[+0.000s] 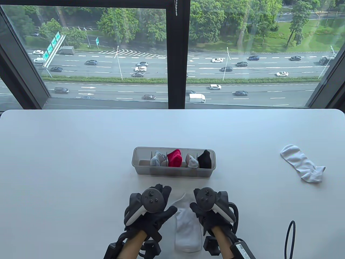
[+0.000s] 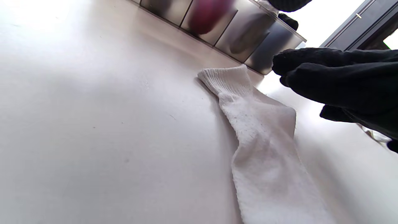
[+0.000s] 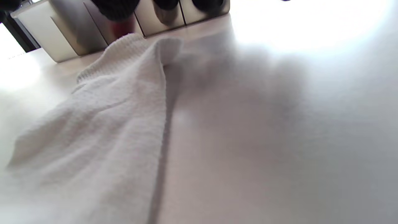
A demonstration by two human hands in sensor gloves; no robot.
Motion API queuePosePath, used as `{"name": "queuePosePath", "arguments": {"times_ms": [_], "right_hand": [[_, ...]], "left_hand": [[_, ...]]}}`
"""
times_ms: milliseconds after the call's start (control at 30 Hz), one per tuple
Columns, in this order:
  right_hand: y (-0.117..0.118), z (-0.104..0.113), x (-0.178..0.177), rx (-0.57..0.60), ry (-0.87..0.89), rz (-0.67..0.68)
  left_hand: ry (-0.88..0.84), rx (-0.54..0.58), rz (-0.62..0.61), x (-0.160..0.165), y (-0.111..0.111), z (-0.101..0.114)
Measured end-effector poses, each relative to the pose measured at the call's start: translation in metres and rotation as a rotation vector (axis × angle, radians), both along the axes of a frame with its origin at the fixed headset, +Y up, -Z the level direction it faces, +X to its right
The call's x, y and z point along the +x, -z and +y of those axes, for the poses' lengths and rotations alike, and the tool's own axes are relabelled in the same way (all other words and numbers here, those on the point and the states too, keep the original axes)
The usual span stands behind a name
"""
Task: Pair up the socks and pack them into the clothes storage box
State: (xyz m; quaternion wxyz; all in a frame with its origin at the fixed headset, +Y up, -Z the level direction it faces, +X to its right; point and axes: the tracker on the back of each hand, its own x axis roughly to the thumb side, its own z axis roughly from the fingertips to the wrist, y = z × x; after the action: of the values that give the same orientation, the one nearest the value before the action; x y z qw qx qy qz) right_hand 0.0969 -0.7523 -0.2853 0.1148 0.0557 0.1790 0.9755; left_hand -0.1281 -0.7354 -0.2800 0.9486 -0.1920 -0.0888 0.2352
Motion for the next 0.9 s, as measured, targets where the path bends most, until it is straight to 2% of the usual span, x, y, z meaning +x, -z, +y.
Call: {"name": "queuePosePath", "arguments": {"times_ms": [100,167,267,333,400,500,567,667,800,900], "right_hand": [[-0.018,0.016,-0.012,-0.037,0.039,0.148],[-0.024,0.018,-0.024,-0.135,0.115,0.235],[-0.023,-0.002,-0.037,-0.344,0.079,0.243],[-0.018,-0.015,-0.035,-0.380,-0.008,0.234],[-0.013,-0.017,-0.032,-0.260,-0.030,0.229],[-0.013,-0.016,-0.026,-0.234,0.019,0.216],[-0.014,-0.004,-0.020,-0.179,0.054,0.209],[-0.014,0.027,-0.002,0.040,0.077,0.133],[-0.004,0.061,0.046,0.308,0.066,-0.115],[0.008,0.073,0.094,0.356,0.001,-0.295]], "left_hand": [[0.036,0.074,0.032,-0.017,0.000,0.005],[0.102,0.109,0.025,-0.025,0.005,0.007],[0.180,0.101,0.022,-0.034,0.010,0.005],[0.189,0.078,0.030,-0.037,0.010,-0.001],[0.210,0.044,0.026,-0.039,0.011,-0.007],[0.193,0.037,0.037,-0.041,0.012,-0.007],[0.190,0.035,0.036,-0.042,0.011,-0.006],[0.181,0.041,0.032,-0.042,0.012,-0.007],[0.242,0.015,0.040,-0.041,0.013,-0.011],[0.222,0.010,0.035,-0.042,0.012,-0.010]]}}
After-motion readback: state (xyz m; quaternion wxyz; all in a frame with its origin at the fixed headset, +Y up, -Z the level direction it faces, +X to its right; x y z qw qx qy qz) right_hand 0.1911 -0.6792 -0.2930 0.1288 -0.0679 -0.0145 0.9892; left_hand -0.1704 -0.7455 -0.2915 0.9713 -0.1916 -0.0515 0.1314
